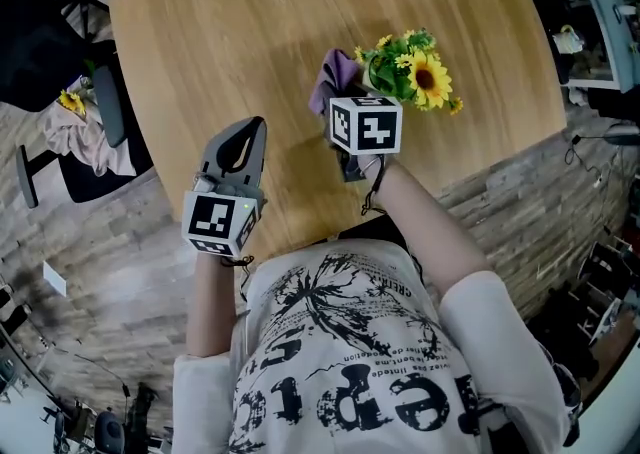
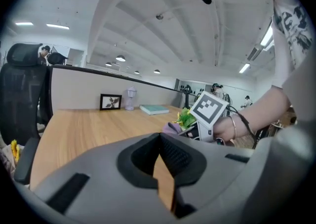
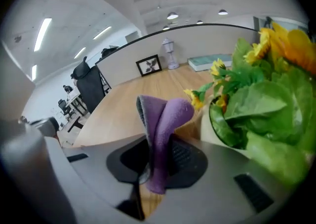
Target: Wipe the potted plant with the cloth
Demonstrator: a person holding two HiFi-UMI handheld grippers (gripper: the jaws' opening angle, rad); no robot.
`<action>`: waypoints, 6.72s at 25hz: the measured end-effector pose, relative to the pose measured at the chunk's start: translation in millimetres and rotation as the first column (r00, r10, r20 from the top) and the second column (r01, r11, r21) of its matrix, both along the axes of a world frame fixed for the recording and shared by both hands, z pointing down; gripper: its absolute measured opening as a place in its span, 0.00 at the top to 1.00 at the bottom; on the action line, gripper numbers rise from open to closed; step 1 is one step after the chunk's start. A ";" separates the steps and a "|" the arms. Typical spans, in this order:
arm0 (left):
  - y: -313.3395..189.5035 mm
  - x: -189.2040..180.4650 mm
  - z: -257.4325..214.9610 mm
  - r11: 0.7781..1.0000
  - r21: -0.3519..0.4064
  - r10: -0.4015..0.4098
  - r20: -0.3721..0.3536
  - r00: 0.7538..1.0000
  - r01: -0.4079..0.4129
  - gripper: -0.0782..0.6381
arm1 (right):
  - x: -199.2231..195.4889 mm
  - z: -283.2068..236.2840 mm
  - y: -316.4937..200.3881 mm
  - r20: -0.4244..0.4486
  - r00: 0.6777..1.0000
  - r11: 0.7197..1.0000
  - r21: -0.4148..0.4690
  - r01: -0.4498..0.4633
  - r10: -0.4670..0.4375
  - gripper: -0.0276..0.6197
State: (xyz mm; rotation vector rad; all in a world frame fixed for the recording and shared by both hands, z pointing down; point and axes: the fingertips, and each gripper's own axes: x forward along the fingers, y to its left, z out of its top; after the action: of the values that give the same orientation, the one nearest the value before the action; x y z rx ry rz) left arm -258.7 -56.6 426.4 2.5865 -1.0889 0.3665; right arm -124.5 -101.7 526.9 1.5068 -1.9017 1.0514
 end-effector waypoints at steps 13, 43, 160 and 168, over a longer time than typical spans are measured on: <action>0.5 9.9 1.1 0.998 0.030 0.047 -0.001 0.999 -0.047 0.89 | 19.5 6.2 18.3 0.017 0.998 0.998 -0.026 -0.065 0.065 0.84; 19.8 93.3 9.5 0.986 0.048 0.163 -0.024 0.986 -0.161 0.89 | 79.2 19.7 119.0 -0.050 0.998 0.993 -0.109 0.039 -0.044 0.83; -39.5 148.7 -137.1 0.985 0.141 0.114 -0.087 0.990 -0.101 0.15 | 6.5 -168.1 30.6 -0.112 0.743 0.616 0.486 0.620 -0.659 0.84; -41.5 147.4 -137.5 0.986 0.148 0.095 -0.099 0.990 -0.080 0.15 | 0.4 -164.8 43.4 -0.116 0.702 0.580 0.478 0.659 -0.702 0.85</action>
State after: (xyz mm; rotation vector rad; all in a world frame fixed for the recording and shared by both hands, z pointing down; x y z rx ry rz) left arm -111.3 -98.0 289.0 2.7519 -1.0012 0.1733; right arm -124.1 -58.2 362.1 0.7511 -2.6246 0.2701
